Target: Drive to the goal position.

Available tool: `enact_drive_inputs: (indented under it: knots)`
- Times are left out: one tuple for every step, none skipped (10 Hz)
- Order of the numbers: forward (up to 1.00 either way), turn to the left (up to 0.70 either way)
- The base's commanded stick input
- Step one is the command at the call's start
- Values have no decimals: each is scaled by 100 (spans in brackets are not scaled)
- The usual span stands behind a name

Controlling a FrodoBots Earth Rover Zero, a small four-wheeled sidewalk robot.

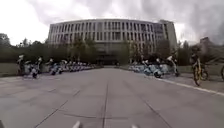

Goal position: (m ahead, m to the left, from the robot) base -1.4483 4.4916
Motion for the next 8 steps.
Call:
enact_drive_inputs:
  knots:
    - [70,0]
    - [70,0]
    - [70,0]
    - [70,0]
    - [70,0]
    - [70,0]
    - [70,0]
    - [70,0]
